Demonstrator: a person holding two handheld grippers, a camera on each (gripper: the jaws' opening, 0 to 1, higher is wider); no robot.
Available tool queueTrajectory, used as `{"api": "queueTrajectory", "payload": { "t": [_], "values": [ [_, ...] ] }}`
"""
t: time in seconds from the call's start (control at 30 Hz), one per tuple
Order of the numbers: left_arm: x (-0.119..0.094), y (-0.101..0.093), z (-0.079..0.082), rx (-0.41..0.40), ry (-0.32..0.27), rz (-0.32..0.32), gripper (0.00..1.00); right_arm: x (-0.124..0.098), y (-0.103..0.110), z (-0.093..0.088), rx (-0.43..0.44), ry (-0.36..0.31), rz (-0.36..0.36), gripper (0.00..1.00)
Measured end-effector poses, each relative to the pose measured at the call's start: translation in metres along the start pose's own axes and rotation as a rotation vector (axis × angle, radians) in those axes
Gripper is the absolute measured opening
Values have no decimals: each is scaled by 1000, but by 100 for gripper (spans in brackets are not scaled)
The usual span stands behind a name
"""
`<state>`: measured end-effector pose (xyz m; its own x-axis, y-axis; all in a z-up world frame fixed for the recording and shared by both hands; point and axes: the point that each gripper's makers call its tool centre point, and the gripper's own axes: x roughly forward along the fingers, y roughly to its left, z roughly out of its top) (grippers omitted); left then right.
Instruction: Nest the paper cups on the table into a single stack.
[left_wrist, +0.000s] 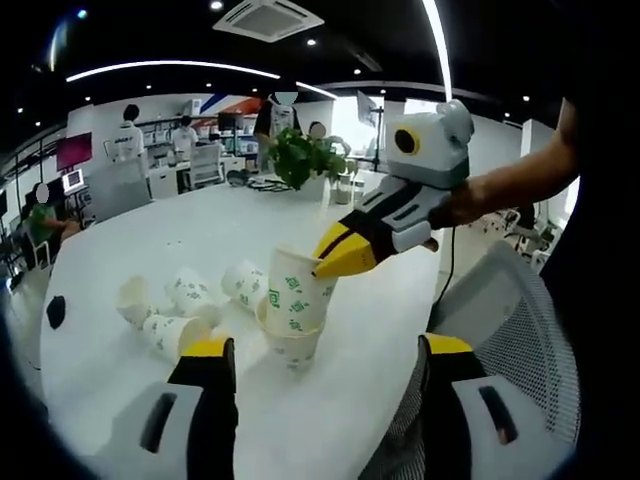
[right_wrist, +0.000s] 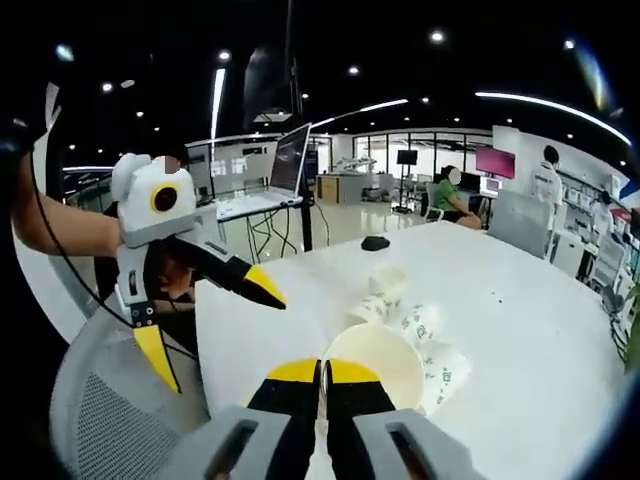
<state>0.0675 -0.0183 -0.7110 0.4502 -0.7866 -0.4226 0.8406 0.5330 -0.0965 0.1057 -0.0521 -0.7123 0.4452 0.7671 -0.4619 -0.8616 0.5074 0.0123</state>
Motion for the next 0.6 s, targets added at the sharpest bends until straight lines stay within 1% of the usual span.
{"api": "queueTrajectory", "payload": {
  "t": [0.13, 0.37, 0.6],
  "values": [
    [-1, -1, -1, -4, 1, 6, 73, 5, -1, -6, -22, 28, 5, 0],
    [-1, -1, 1, -8, -2, 13, 73, 12, -2, -13, -23, 53, 12, 0],
    [-3, 1, -2, -7, 1, 17, 72, 20, 4, -20, -23, 78, 29, 0]
  ]
}}
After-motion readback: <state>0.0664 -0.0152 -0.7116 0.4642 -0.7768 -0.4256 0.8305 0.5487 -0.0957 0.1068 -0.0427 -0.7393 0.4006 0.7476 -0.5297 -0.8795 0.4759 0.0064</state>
